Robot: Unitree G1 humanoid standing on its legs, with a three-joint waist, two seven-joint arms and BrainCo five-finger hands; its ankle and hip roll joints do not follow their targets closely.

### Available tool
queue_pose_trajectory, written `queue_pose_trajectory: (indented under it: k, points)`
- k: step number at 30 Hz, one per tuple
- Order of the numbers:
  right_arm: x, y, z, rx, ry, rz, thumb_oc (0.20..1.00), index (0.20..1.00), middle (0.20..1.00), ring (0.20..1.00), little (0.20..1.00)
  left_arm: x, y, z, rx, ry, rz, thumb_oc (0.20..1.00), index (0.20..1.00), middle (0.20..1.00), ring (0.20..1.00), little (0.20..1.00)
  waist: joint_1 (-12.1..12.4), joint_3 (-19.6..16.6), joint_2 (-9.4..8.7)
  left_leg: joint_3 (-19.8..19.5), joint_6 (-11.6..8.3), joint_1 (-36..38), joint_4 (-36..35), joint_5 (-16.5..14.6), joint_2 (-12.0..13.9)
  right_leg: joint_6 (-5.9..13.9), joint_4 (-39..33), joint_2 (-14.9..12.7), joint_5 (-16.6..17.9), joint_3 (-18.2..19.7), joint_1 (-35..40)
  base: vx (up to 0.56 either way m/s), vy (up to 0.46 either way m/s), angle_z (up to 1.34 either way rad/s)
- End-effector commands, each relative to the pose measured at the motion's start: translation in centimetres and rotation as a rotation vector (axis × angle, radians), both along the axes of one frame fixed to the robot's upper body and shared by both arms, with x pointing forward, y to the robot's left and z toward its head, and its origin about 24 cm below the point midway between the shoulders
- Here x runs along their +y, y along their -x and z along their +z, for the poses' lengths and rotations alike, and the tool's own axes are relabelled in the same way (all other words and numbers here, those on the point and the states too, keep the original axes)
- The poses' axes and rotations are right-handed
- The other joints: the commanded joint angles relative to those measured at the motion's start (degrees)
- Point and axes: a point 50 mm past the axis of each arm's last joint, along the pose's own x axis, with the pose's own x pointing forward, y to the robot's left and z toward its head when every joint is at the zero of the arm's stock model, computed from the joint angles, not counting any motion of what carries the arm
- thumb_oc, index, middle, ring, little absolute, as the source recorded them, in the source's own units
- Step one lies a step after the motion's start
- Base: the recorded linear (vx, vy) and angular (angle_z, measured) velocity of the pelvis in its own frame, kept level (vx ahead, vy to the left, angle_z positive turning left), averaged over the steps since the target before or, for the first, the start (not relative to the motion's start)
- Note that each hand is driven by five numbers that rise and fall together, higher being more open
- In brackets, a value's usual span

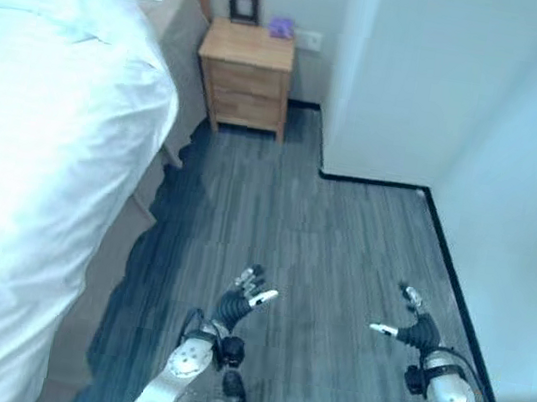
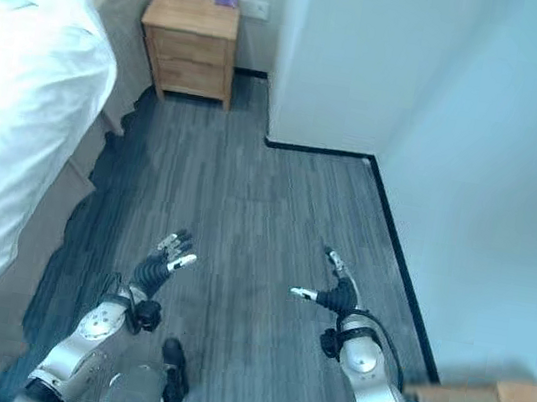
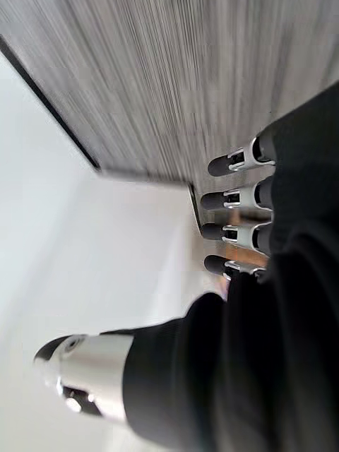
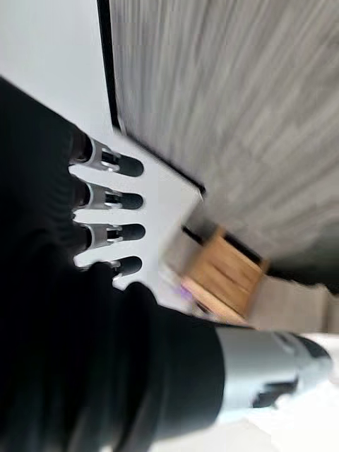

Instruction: Making the bed.

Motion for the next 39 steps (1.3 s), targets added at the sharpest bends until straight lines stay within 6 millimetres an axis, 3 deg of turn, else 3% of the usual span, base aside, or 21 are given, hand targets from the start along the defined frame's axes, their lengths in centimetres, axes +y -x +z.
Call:
queue_pose_trajectory:
  k: [1, 3, 4, 5, 6, 9, 13, 16, 17, 19, 22, 25, 27, 28, 29, 32, 34, 36, 37, 38, 39]
  points:
    - [-0.6, -2.5, 4.5, -0.218, 0.042, 0.026, 1.000, 1.000, 1.000, 1.000, 1.000, 0.2, -2.2, 3.4, -0.191, -0.037, -0.003, 1.000, 1.000, 1.000, 1.000, 1.000, -4.36, 3.70, 5.55, -2.87, -4.69, 4.18, -11.19, 8.15, 5.39, 2.66, -25.82, 9.59, -4.54, 10.43, -6.04, 0.72, -0.004, 2.27]
    - [-0.7, -2.2, 4.0, -0.200, 0.033, 0.017, 1.000, 1.000, 1.000, 1.000, 1.000, 0.3, -2.1, 3.2, -0.185, -0.043, -0.004, 1.000, 1.000, 1.000, 1.000, 1.000, -6.17, 3.97, 5.39, -5.39, -4.91, 6.00, -10.97, 6.37, 4.34, 1.27, -31.04, 9.61, -6.78, 13.62, -7.53, 0.53, -0.153, 2.27]
    - [-0.9, -1.6, 3.2, -0.163, 0.028, 0.004, 1.000, 1.000, 1.000, 1.000, 1.000, 0.3, -2.0, 2.9, -0.175, -0.045, 0.000, 1.000, 1.000, 1.000, 1.000, 1.000, -8.73, 3.94, 5.04, -8.22, -5.47, 8.17, -11.18, 4.63, 3.32, 0.59, -39.29, 11.38, -6.66, 20.91, -9.07, 0.44, -0.148, 2.26]
    - [-0.9, -1.6, 3.2, -0.163, 0.028, 0.004, 1.000, 1.000, 1.000, 1.000, 1.000, 0.3, -2.0, 2.9, -0.175, -0.045, 0.000, 1.000, 1.000, 1.000, 1.000, 1.000, -8.72, 3.93, 5.09, -8.21, -5.49, 8.15, -11.19, 4.65, 3.37, 0.57, -39.44, 11.44, -6.54, 20.90, -9.02, 0.58, -0.258, 2.41]
    - [-1.0, -1.2, 2.6, -0.133, 0.028, -0.002, 1.000, 1.000, 1.000, 1.000, 1.000, 0.3, -2.1, 2.8, -0.177, -0.049, -0.003, 1.000, 1.000, 1.000, 1.000, 1.000, -9.97, 3.93, 4.51, -10.10, -6.25, 9.76, -11.32, 3.14, 2.59, 1.08, -46.74, 10.55, -4.03, 25.41, -10.68, 0.44, -0.226, 1.76]
    - [-1.1, -0.6, 1.5, -0.072, 0.026, -0.008, 1.000, 1.000, 1.000, 1.000, 1.000, 0.6, -1.8, 2.5, -0.169, -0.060, 0.000, 1.000, 1.000, 1.000, 1.000, 1.000, -11.88, 4.00, 4.72, -13.41, -7.78, 14.32, -11.63, 0.17, 3.07, 2.52, -53.90, 9.16, 1.01, 25.54, -14.69, 0.52, -0.203, 1.45]
    - [-0.9, 0.0, 0.7, -0.028, 0.042, 0.009, 1.000, 1.000, 1.000, 1.000, 1.000, 0.9, -1.7, 2.1, -0.154, -0.063, 0.013, 1.000, 1.000, 1.000, 1.000, 1.000, -13.92, 4.37, 5.27, -16.04, -8.35, 19.94, -11.63, -3.41, 3.57, 3.11, -54.79, 10.10, 2.43, 24.07, -16.71, 0.40, -0.160, 0.07]
    - [-1.2, 0.5, 0.0, 0.015, 0.037, 0.007, 1.000, 1.000, 1.000, 1.000, 1.000, 0.8, -1.6, 2.1, -0.163, -0.073, 0.015, 1.000, 1.000, 1.000, 1.000, 1.000, -14.93, 3.25, 4.81, -19.20, -8.68, 23.01, -7.43, -7.64, 3.30, 2.85, -54.97, 10.45, 3.45, 26.36, -13.83, 0.52, -0.317, -0.24]
    - [-1.5, 0.7, -0.4, 0.031, 0.036, 0.004, 1.000, 1.000, 1.000, 1.000, 1.000, 0.8, -1.6, 2.1, -0.166, -0.053, 0.041, 1.000, 1.000, 1.000, 1.000, 1.000, -14.49, 3.45, 5.84, -19.83, -10.69, 19.19, 5.99, -2.76, 5.98, 0.98, -55.53, 12.58, 2.99, 26.18, -10.03, 0.28, -0.339, -0.11]
    - [-1.5, 0.1, 0.4, -0.008, 0.028, 0.008, 1.000, 1.000, 1.000, 1.000, 1.000, 0.8, -2.1, 2.8, -0.189, -0.033, 0.050, 1.000, 1.000, 1.000, 1.000, 1.000, -13.08, 4.58, 4.55, -20.65, -12.31, 9.99, 24.41, 5.08, 8.59, -2.64, -57.13, 13.60, 1.91, 24.58, -5.65, 0.31, -0.453, -0.13]
    - [-1.6, -0.2, 0.8, -0.023, 0.036, 0.014, 1.000, 1.000, 1.000, 1.000, 1.000, 1.3, -1.9, 2.9, -0.196, -0.022, 0.070, 1.000, 1.000, 1.000, 1.000, 1.000, -10.90, 5.10, 2.08, -17.72, -11.07, 3.32, 32.97, 6.23, 9.09, -5.47, -58.18, 13.52, -0.49, 23.96, -0.85, 0.31, -0.281, -0.19]
    - [-1.4, -0.5, 1.0, -0.033, 0.036, 0.021, 1.000, 1.000, 1.000, 1.000, 1.000, 1.4, -1.8, 2.7, -0.183, -0.015, 0.086, 1.000, 1.000, 1.000, 1.000, 1.000, -9.38, 5.47, 1.83, -15.60, -10.53, -0.88, 30.19, 4.96, 9.61, -5.99, -58.37, 14.15, -2.29, 24.46, 1.56, 0.28, -0.054, -0.39]
    - [-1.1, -0.7, 1.3, -0.052, 0.024, 0.031, 1.000, 1.000, 1.000, 1.000, 1.000, 1.5, -1.4, 2.3, -0.171, -0.010, 0.100, 1.000, 1.000, 1.000, 1.000, 1.000, -8.26, 5.13, 2.59, -14.04, -9.26, -2.52, 20.26, 4.34, 8.13, -5.67, -58.64, 15.32, -4.01, 24.98, 3.37, 0.43, 0.066, -0.27]
    - [-0.8, -0.8, 1.2, -0.047, 0.027, 0.044, 1.000, 1.000, 1.000, 1.000, 1.000, 1.5, -1.0, 1.9, -0.151, -0.003, 0.114, 1.000, 1.000, 1.000, 1.000, 1.000, -7.09, 4.72, 4.32, -13.59, -8.83, -3.30, 7.40, 6.39, 6.03, -5.09, -58.94, 16.93, -6.01, 25.31, 4.99, 0.69, 0.157, -0.28]
    - [-0.7, -0.8, 1.1, -0.041, 0.036, 0.054, 1.000, 1.000, 1.000, 1.000, 1.000, 1.4, -0.9, 1.6, -0.137, 0.011, 0.117, 1.000, 1.000, 1.000, 1.000, 1.000, -6.14, 4.90, 5.85, -12.36, -10.06, -3.70, -1.74, 11.97, 6.69, -5.10, -59.04, 18.49, -8.36, 25.05, 7.61, 0.79, 0.140, -0.27]
    - [-0.8, -0.6, 0.8, -0.035, 0.041, 0.044, 1.000, 1.000, 1.000, 1.000, 1.000, 1.8, -0.2, 1.1, -0.111, -0.002, 0.121, 1.000, 1.000, 1.000, 1.000, 1.000, -6.30, 4.02, 6.66, 1.64, -9.14, -3.04, -7.16, 15.19, 9.83, -5.41, -57.05, 20.87, -11.55, 22.71, 11.59, 0.61, 0.061, -0.19]
    - [-0.3, -0.5, 0.7, -0.034, 0.039, 0.060, 1.000, 1.000, 1.000, 1.000, 1.000, 2.0, 0.2, 0.6, -0.084, -0.019, 0.116, 1.000, 1.000, 1.000, 1.000, 1.000, -5.66, 3.29, 6.15, 2.00, -7.70, -0.65, -9.26, 14.60, 7.96, -4.48, -50.24, 21.32, -13.23, 22.36, 11.60, 0.43, 0.066, -0.06]
    - [0.3, -0.8, 0.8, -0.042, 0.048, 0.084, 1.000, 1.000, 1.000, 1.000, 1.000, 2.3, 0.1, 0.2, -0.061, -0.048, 0.120, 1.000, 1.000, 1.000, 1.000, 1.000, -5.60, 3.20, 5.37, 3.69, -5.95, 1.97, -9.79, 12.77, 7.47, 0.11, -37.33, 20.57, -11.04, 19.64, 7.27, 0.23, 0.052, -0.04]
    - [0.8, -1.2, 1.2, -0.058, 0.050, 0.103, 1.000, 1.000, 1.000, 1.000, 1.000, 2.5, 0.0, 0.2, -0.061, -0.056, 0.128, 1.000, 1.000, 1.000, 1.000, 1.000, -6.00, 3.70, 5.30, 3.46, -5.12, 3.37, -9.94, 11.85, 7.29, 3.11, -29.96, 18.94, -7.35, 18.53, 3.26, 0.34, 0.029, -0.24]
    - [1.5, -1.8, 2.3, -0.111, 0.052, 0.135, 1.000, 1.000, 1.000, 1.000, 1.000, 3.0, -0.3, 0.8, -0.087, -0.094, 0.115, 1.000, 1.000, 1.000, 1.000, 1.000, -6.78, 4.79, 6.79, 2.23, -4.78, 6.88, -10.88, 11.25, 9.00, 4.79, -16.26, 17.33, -0.68, 16.06, -5.55, 0.28, 0.014, -0.09]
    - [1.5, -1.8, 2.3, -0.111, 0.053, 0.134, 1.000, 1.000, 1.000, 1.000, 1.000, 3.0, -0.3, 0.8, -0.087, -0.094, 0.114, 1.000, 1.000, 1.000, 1.000, 1.000, -7.04, 4.87, 6.34, 1.96, -4.63, 6.79, -10.66, 10.90, 8.42, 4.79, -15.14, 16.60, -1.42, 15.97, -5.88, 0.30, -0.005, 0.15]
